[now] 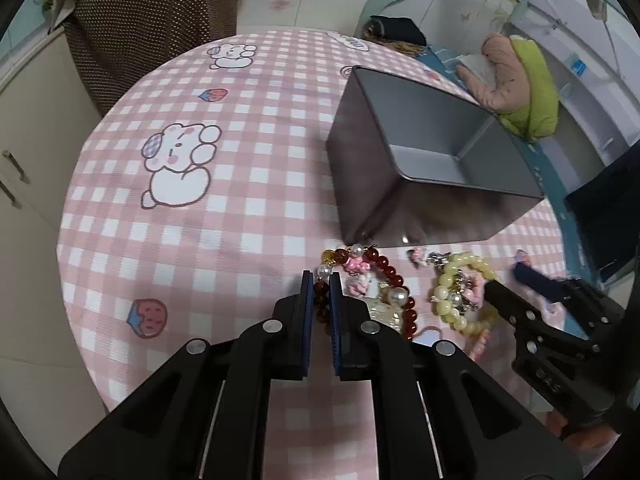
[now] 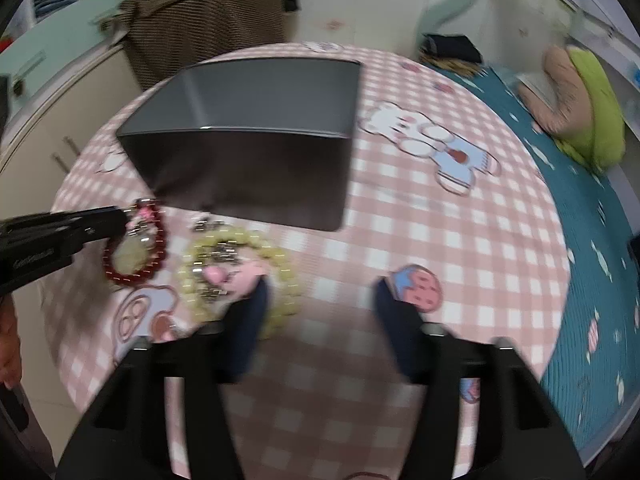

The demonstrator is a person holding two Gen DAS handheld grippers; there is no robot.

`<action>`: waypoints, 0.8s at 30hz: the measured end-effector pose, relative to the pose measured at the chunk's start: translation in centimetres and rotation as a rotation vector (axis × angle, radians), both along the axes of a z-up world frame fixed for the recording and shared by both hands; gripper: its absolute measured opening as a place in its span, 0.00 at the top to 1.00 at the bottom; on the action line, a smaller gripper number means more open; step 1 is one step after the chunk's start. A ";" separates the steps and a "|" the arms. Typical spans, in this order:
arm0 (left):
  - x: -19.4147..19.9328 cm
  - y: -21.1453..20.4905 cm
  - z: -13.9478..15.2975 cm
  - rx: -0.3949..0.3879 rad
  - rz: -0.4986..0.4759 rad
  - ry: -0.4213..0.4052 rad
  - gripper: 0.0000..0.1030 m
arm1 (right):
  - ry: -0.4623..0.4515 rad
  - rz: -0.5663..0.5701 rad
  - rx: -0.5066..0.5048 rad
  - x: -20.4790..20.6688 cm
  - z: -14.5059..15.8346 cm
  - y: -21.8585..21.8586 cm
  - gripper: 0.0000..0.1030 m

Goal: Organize jewelry
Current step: 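Grasp the red bead bracelet with the left gripper while the right grasps the yellow bead bracelet, then carry both bracelets into the grey tin and open both grippers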

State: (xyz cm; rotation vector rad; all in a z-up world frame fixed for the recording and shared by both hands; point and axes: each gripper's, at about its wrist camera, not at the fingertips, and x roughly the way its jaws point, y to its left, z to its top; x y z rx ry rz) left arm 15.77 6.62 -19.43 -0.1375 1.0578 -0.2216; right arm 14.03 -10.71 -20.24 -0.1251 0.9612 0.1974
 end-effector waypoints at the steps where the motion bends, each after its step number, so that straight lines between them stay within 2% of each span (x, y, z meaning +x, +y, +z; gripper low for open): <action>1: -0.1 0.0 0.1 -0.006 0.002 -0.004 0.92 | -0.006 0.002 -0.007 0.1 0.0 0.1 0.88; 6: -0.7 0.1 1.6 -0.086 -0.026 -0.034 0.92 | 0.003 -0.008 0.070 0.4 0.3 -0.7 0.91; 13: -1.4 -0.6 4.3 -0.158 -0.075 -0.094 0.92 | -0.062 0.019 0.106 -0.3 2.7 -0.2 0.91; 24: -2.4 -1.7 7.2 -0.180 -0.104 -0.156 0.92 | -0.164 0.073 0.128 -1.9 6.5 0.4 0.91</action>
